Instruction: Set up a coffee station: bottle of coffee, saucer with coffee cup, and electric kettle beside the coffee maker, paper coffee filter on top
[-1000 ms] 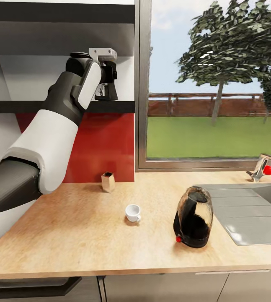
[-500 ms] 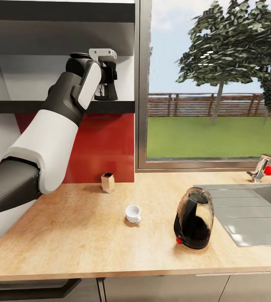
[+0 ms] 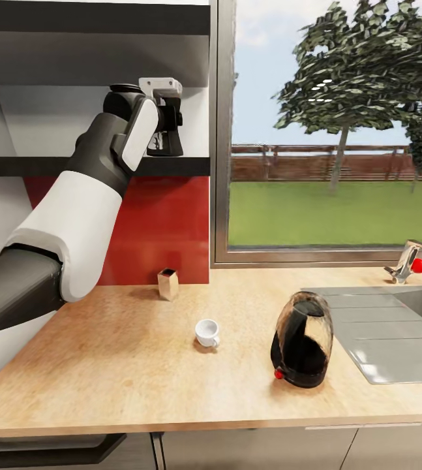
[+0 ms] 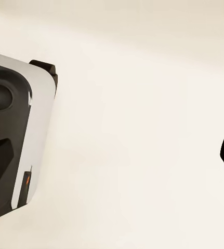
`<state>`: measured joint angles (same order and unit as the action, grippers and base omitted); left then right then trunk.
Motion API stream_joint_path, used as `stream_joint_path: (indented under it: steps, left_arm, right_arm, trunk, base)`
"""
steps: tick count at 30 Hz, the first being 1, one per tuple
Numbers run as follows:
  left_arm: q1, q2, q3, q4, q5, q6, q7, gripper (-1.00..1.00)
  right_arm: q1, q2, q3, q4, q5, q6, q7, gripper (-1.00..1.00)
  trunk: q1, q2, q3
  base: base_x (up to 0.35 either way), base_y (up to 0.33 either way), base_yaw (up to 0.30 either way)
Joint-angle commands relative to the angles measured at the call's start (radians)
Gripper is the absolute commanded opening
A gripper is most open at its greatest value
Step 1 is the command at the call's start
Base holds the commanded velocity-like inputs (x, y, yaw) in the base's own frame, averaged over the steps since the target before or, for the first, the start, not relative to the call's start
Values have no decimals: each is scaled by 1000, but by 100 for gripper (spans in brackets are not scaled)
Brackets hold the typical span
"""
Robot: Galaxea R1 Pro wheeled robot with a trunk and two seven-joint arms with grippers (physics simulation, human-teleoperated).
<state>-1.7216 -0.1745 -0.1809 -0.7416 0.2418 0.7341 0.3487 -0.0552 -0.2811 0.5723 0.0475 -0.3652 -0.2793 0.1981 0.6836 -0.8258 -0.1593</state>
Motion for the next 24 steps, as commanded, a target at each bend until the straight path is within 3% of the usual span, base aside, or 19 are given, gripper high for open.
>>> stream_joint_path:
  steps: [1, 7, 8, 24]
  left_arm:
    - [-1, 0, -2, 0, 10, 2, 9, 100]
    - [-1, 0, -2, 2, 10, 2, 9, 100]
    - [-1, 0, -2, 3, 10, 2, 9, -100]
    - [-1, 0, -2, 2, 10, 2, 9, -100]
  right_arm:
    - [-2, 0, 6, 4, -11, -6, 7, 100]
    - [-2, 0, 6, 4, -11, -6, 7, 100]
    - [-2, 0, 6, 4, -11, -6, 7, 100]
    - [-2, -1, 6, 4, -11, -6, 9, 100]
  trunk:
    - [0, -1, -2]
    - [0, -1, -2]
    - [0, -1, -2]
    - [0, -1, -2]
  base:
    - [0, 0, 0]
    - [0, 0, 0]
    - [0, 0, 0]
    - [0, 0, 0]
